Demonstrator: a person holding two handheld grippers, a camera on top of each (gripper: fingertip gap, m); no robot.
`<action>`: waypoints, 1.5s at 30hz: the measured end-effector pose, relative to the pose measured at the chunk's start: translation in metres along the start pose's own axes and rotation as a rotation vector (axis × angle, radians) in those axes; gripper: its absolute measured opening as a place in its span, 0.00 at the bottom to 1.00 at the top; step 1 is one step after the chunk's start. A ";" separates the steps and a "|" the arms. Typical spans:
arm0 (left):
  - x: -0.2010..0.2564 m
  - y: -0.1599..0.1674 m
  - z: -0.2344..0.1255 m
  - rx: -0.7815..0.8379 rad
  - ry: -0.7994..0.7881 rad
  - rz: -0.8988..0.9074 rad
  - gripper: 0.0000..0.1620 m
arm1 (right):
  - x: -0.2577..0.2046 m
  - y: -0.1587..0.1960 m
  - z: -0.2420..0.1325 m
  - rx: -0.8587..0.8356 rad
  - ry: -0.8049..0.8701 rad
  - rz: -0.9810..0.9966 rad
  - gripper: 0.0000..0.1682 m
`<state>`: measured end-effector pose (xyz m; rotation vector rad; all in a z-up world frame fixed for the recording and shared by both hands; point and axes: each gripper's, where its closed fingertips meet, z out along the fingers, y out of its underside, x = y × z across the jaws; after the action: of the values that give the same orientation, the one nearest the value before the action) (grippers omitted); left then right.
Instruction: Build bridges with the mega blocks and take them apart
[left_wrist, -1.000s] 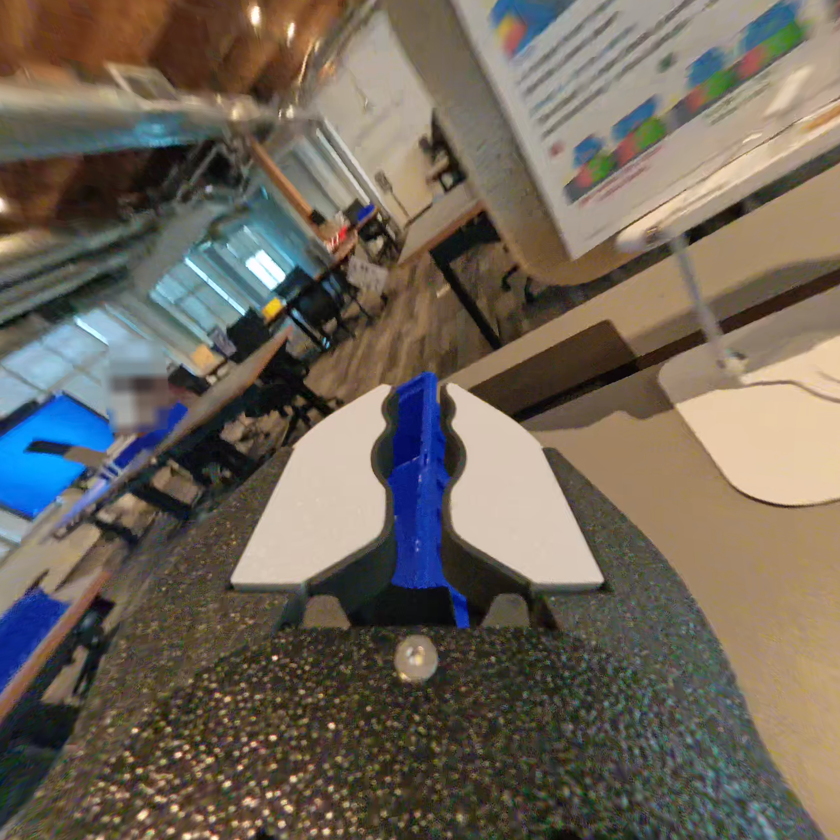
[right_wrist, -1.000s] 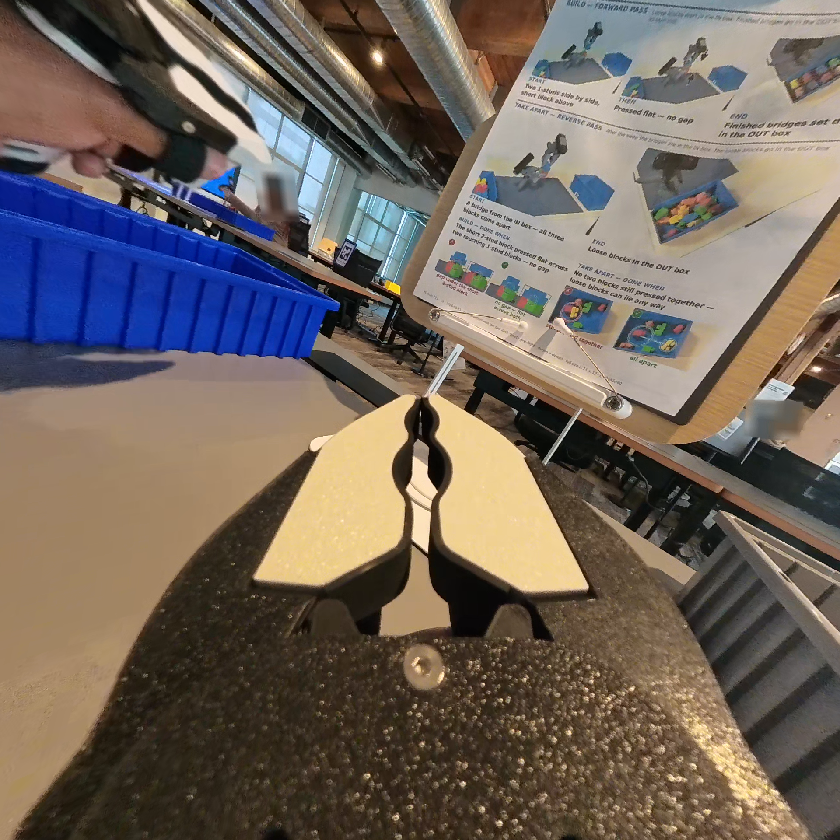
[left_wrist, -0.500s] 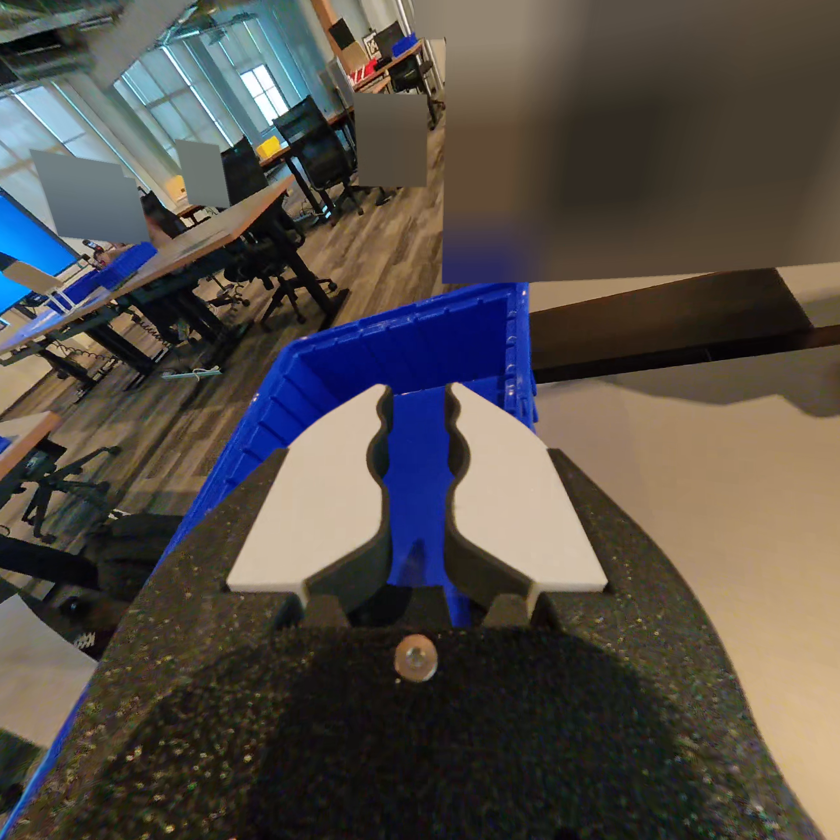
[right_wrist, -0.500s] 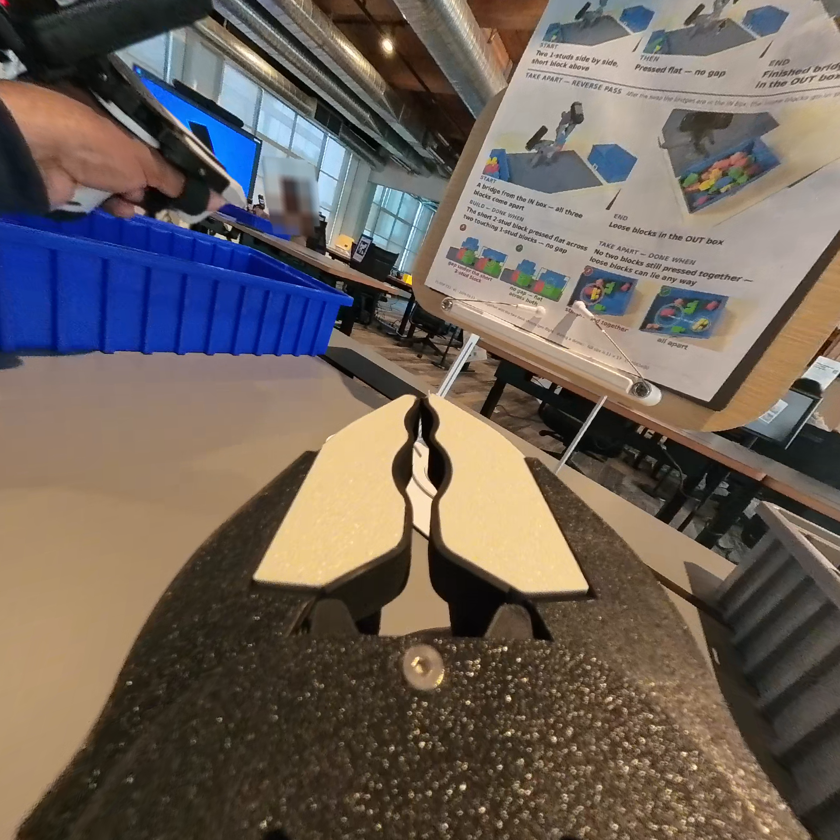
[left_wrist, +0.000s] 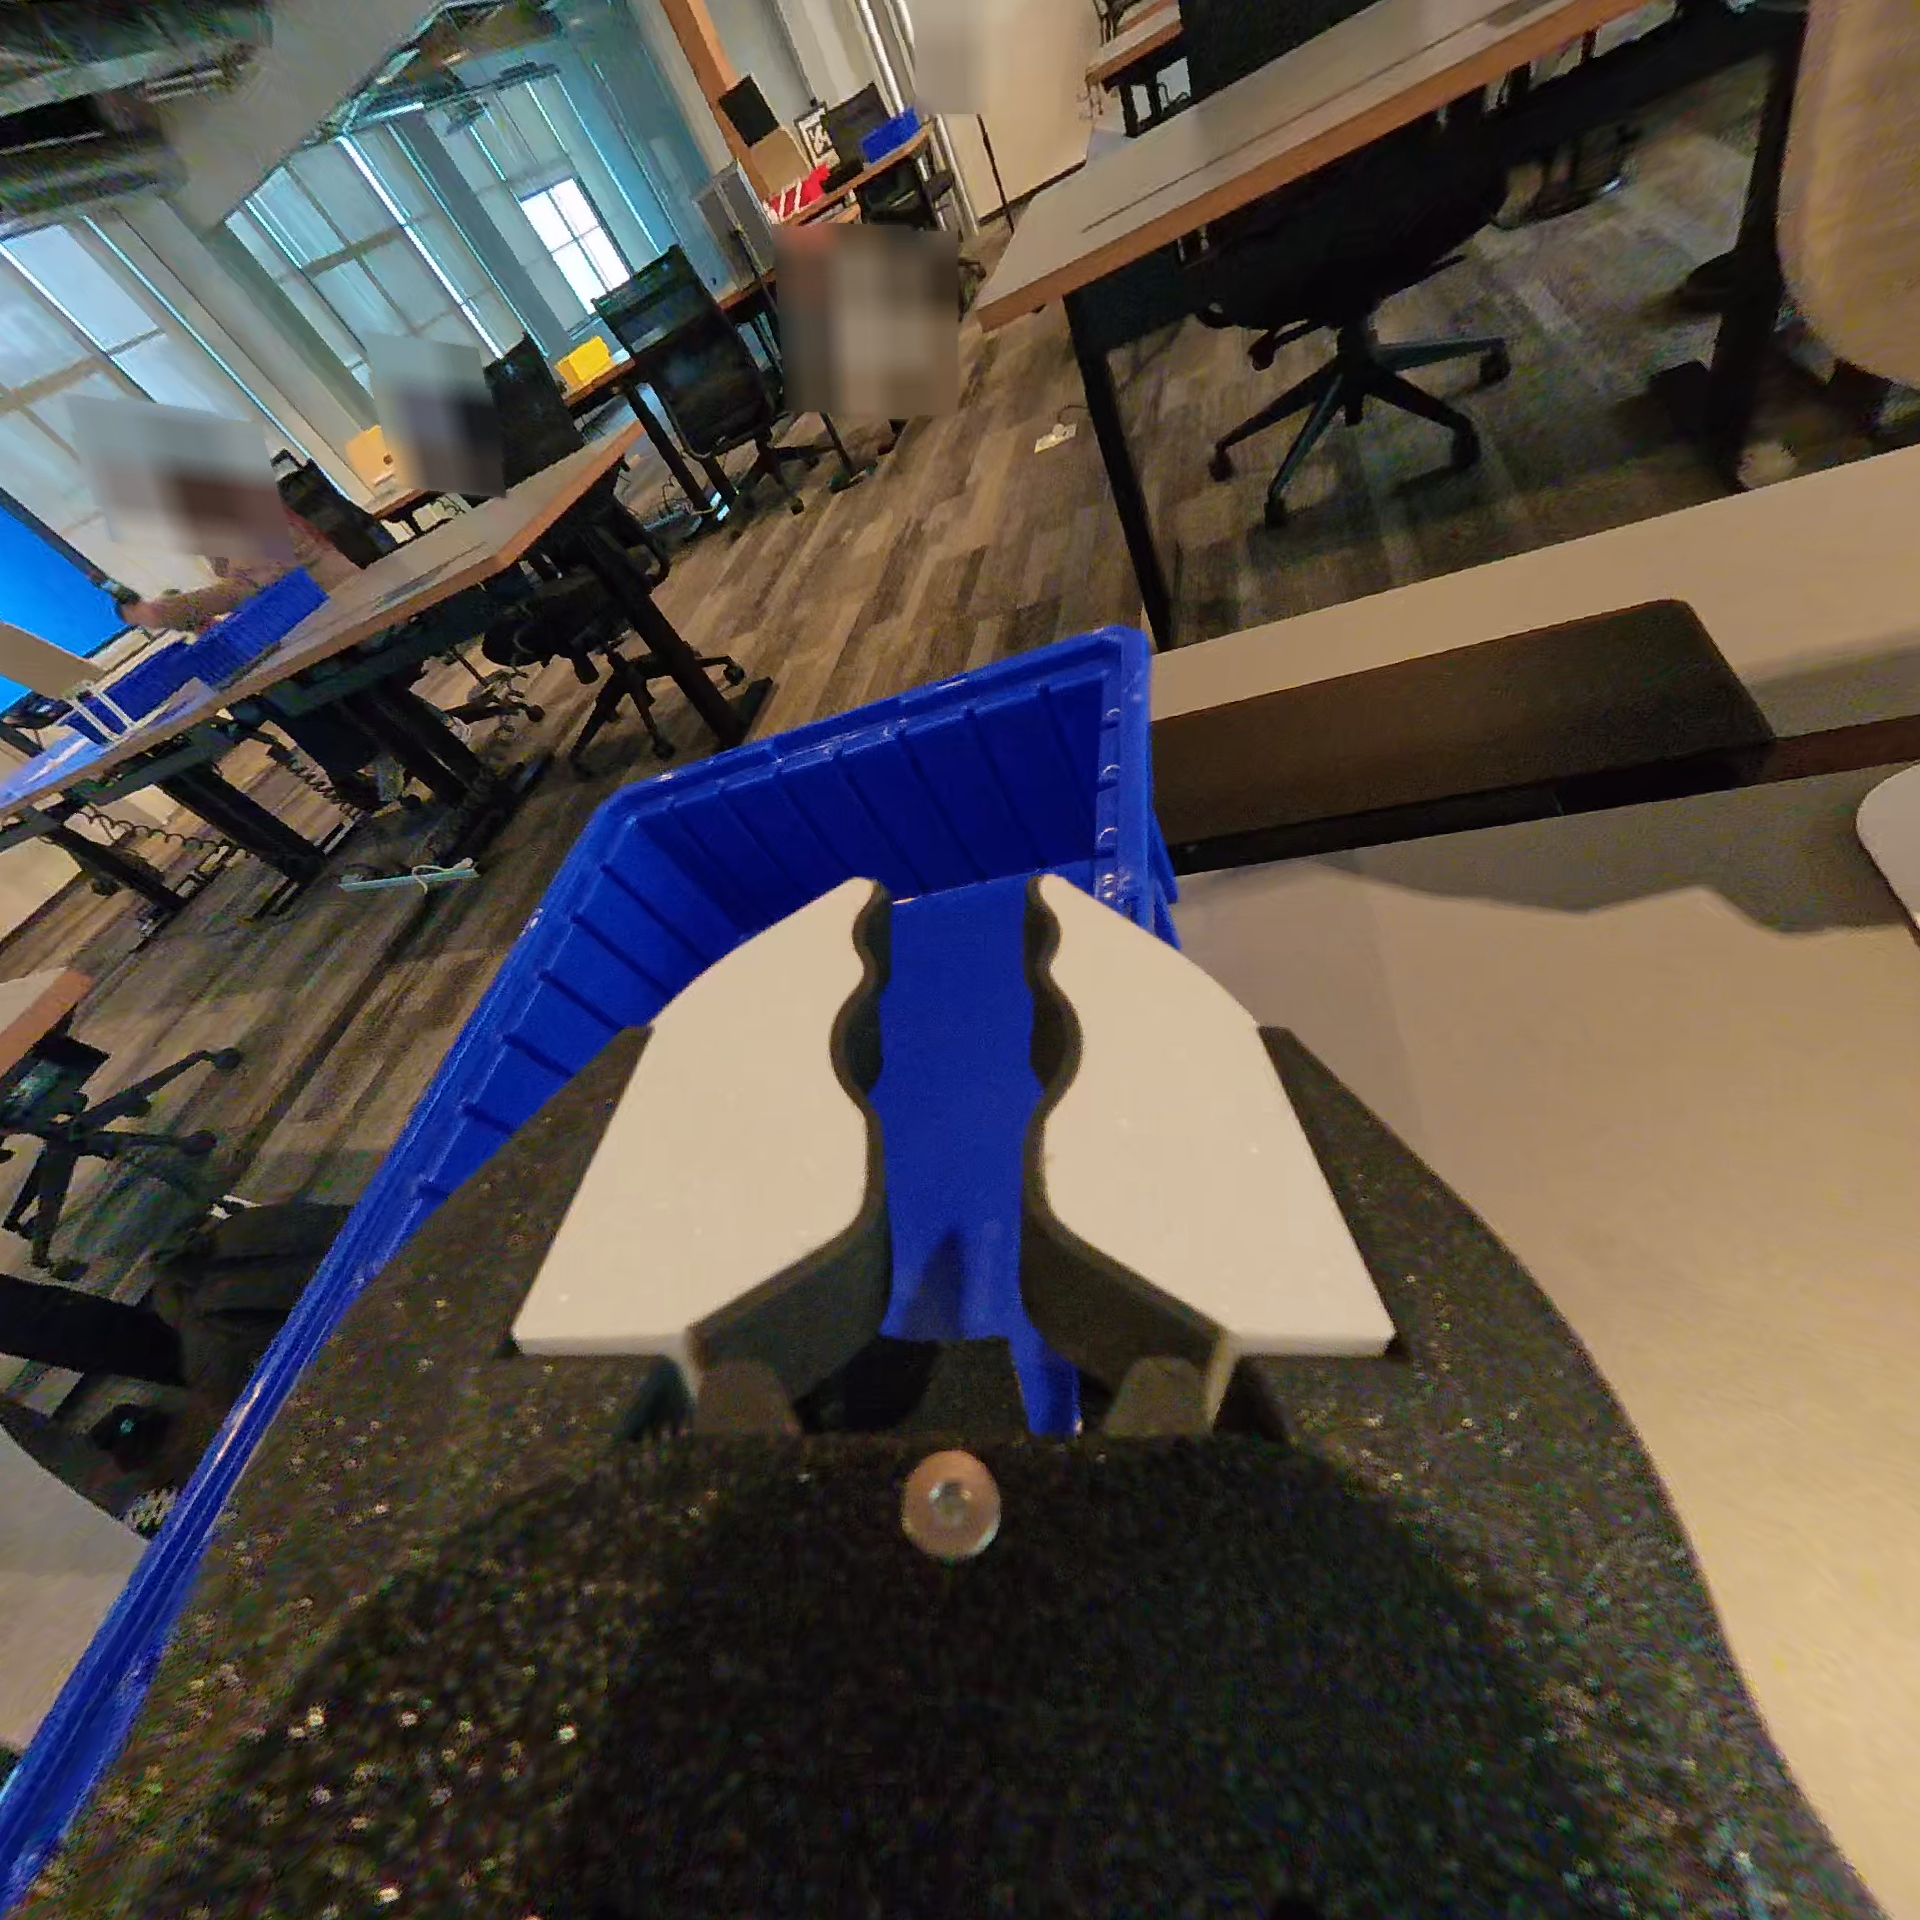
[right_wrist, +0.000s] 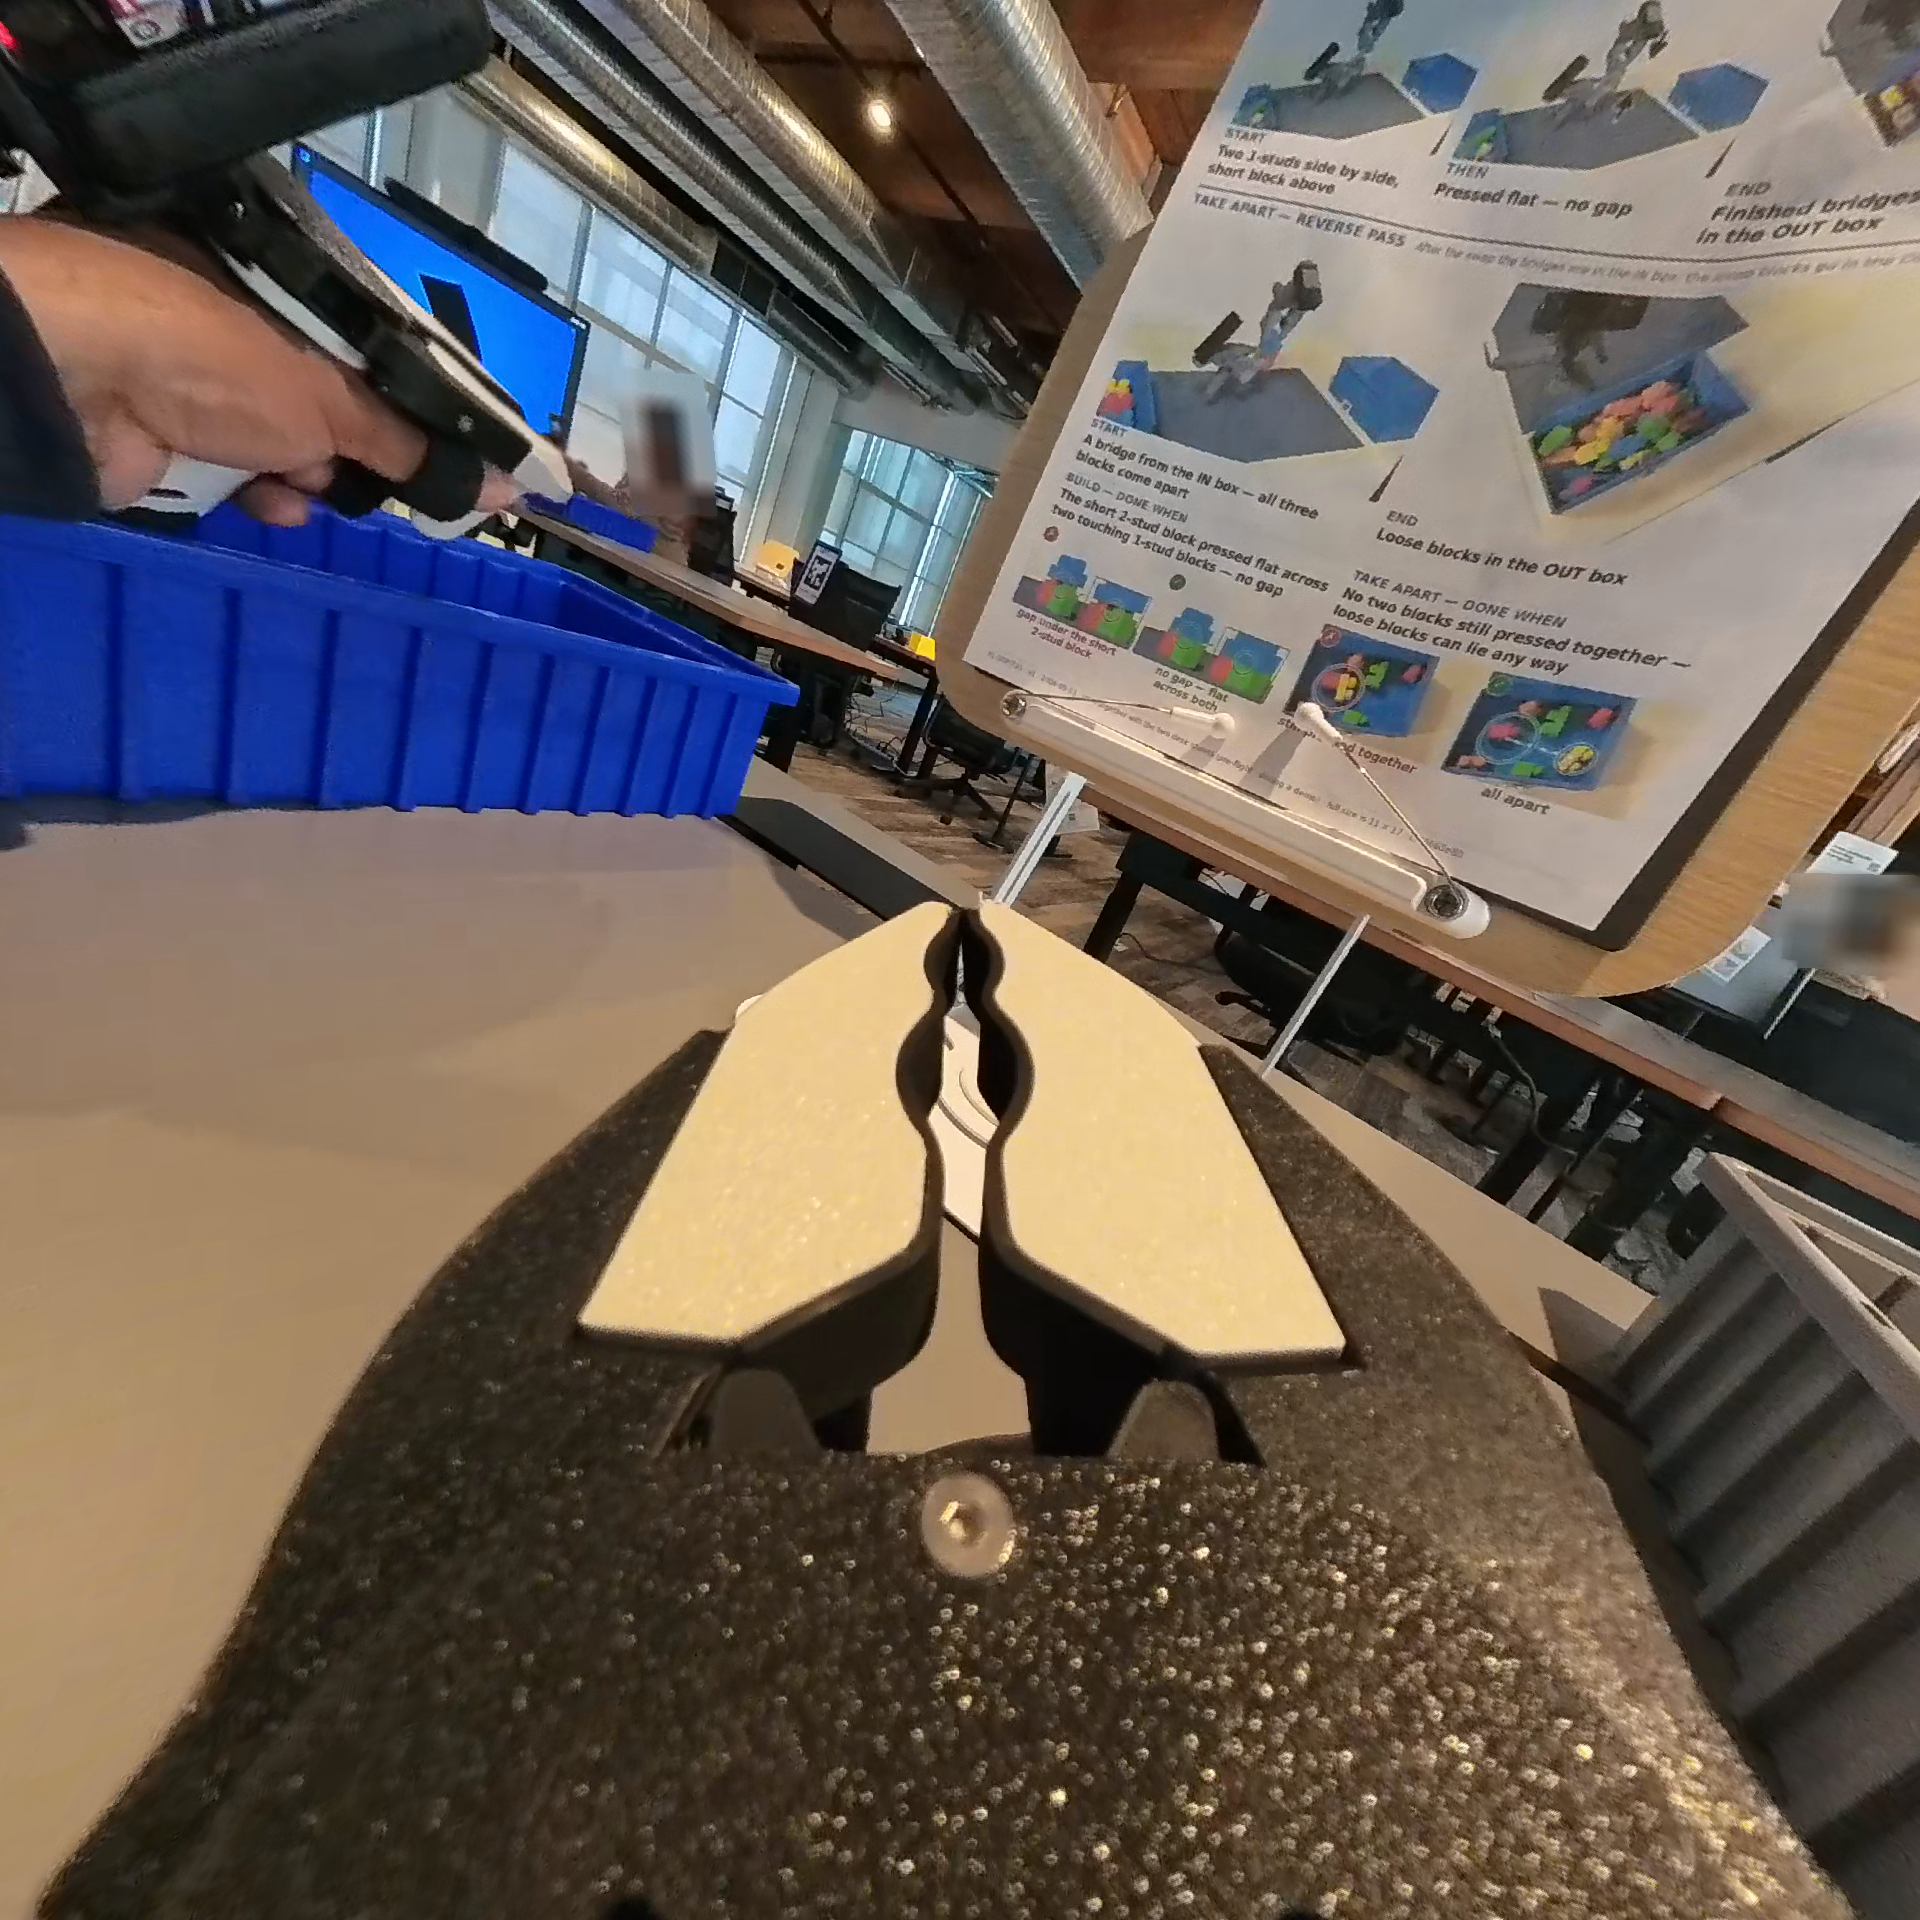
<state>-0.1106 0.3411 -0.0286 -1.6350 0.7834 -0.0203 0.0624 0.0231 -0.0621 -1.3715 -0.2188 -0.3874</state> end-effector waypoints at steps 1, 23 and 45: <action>0.000 0.000 0.000 0.003 -0.001 0.002 0.15 | 0.000 0.000 0.000 0.001 0.001 0.000 0.00; 0.091 -0.112 -0.080 0.637 0.164 0.124 0.15 | 0.000 -0.004 0.000 0.015 0.005 -0.022 0.00; 0.282 -0.004 -0.262 0.502 0.789 -0.057 0.17 | 0.033 -0.004 -0.127 -0.227 0.350 0.183 0.09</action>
<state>-0.0050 -0.0261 -0.0776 -1.1403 1.2010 -0.8766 0.0821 -0.1062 -0.0704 -1.5059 0.2451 -0.5025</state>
